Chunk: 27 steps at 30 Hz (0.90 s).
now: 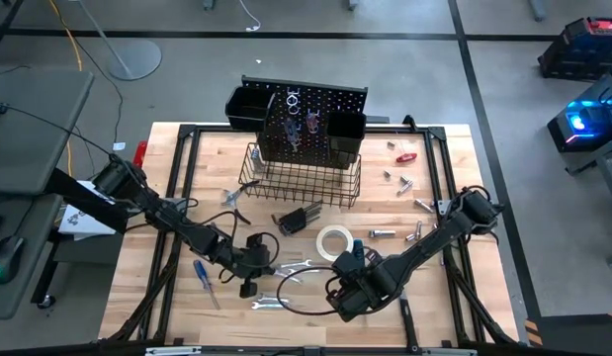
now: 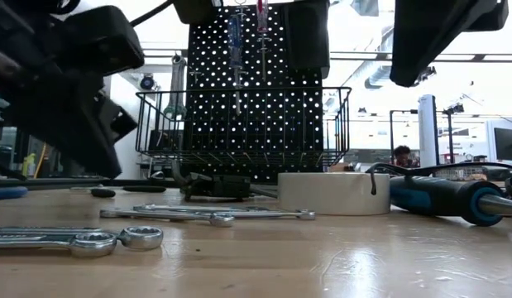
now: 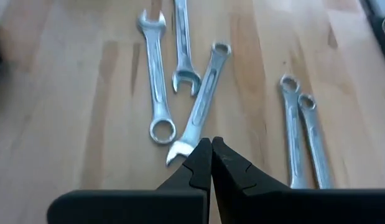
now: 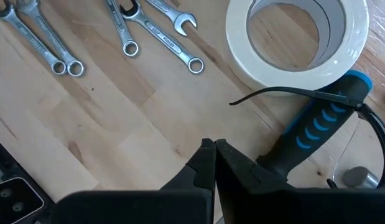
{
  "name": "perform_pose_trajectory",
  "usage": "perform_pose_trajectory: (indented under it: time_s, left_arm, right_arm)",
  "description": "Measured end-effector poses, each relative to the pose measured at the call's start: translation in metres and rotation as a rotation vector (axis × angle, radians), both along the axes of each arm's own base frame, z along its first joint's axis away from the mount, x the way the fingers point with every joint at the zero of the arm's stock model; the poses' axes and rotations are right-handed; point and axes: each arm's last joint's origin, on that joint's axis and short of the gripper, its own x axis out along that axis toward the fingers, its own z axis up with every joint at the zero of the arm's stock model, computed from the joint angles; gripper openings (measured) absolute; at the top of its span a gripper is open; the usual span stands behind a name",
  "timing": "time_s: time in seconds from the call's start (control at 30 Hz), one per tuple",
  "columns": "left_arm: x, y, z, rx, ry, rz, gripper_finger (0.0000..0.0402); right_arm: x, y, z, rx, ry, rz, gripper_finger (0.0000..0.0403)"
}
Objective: Hang tools onto peg board
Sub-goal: Hang the wrench on the peg board
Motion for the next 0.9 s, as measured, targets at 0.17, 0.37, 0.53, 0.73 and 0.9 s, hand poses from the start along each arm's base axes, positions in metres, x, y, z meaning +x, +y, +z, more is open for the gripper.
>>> perform_pose_trajectory:
  time_s: [0.17, 0.37, 0.53, 0.73, 0.9]
  left_arm:
    - [0.002, -0.002, -0.013, 0.000, 0.040, -0.012, 0.0000]
    - [0.005, -0.001, -0.018, -0.047, 0.048, 0.045, 0.0000]
    - [0.003, -0.003, -0.008, -0.049, 0.006, 0.026, 0.0000]
    - [0.006, 0.002, -0.009, 0.010, -0.003, 0.025, 0.0000]
    - [0.010, 0.007, -0.016, -0.001, 0.022, 0.026, 0.0000]
  right_arm:
    - [0.001, -0.002, 0.000, 0.000, 0.000, -0.004, 0.0000]
    - [0.002, -0.001, 0.000, 0.019, 0.003, 0.000, 0.0000]
    - [0.002, -0.001, 0.000, 0.026, 0.008, 0.001, 0.0000]
    - [0.002, -0.001, 0.000, 0.024, 0.011, 0.018, 0.0000]
    - [0.001, 0.000, 0.000, 0.029, 0.017, 0.020, 0.0000]
